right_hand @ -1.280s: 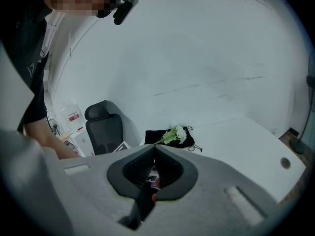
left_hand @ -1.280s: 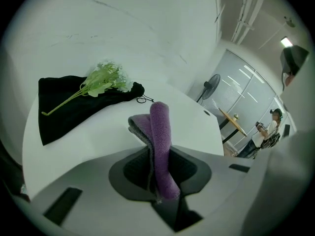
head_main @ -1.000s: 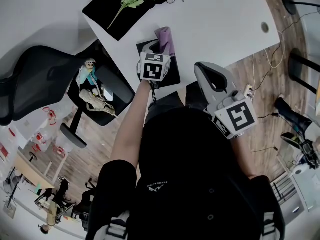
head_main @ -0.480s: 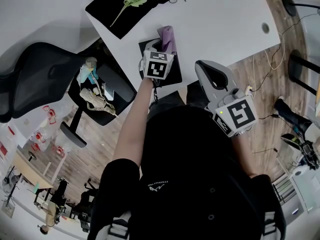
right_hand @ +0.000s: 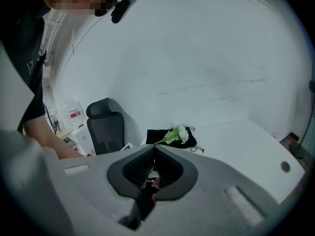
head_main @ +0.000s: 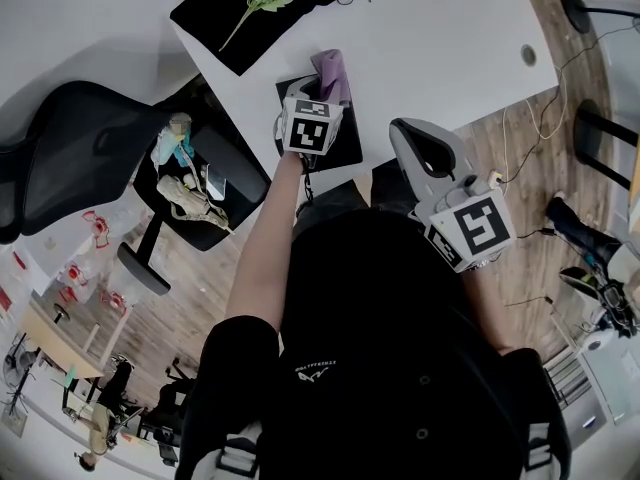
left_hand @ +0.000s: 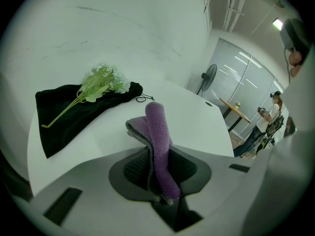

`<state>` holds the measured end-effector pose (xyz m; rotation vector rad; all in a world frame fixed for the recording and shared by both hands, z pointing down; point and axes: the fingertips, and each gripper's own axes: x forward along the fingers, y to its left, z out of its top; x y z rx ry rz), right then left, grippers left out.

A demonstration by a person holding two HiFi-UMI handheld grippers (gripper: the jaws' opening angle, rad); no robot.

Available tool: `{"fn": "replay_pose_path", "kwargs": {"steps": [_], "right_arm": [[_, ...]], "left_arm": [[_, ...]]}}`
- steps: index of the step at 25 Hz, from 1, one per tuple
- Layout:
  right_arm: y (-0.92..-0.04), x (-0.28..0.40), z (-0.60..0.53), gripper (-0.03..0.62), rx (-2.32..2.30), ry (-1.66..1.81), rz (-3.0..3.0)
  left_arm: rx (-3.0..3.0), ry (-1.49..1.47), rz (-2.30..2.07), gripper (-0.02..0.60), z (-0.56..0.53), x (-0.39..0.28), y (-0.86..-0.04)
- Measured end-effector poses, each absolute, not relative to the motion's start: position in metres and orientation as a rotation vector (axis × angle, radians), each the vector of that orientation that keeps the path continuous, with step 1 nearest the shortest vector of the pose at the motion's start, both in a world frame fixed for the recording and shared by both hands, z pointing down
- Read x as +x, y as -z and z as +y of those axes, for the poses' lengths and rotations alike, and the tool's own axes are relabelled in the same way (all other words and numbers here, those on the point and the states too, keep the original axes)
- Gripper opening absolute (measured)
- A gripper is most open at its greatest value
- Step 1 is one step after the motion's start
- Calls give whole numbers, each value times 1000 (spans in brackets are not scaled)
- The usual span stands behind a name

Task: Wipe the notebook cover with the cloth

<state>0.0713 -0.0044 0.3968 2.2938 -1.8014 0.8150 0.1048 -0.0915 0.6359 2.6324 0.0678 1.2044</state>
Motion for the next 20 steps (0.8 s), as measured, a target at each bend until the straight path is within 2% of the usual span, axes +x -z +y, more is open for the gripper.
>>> {"fn": "replay_pose_path", "kwargs": {"steps": [20], "right_arm": [[-398,64,-11,5,2262,-804,-1819]], "left_arm": [[2606,-1220,15,86,-112,85,-634]]}}
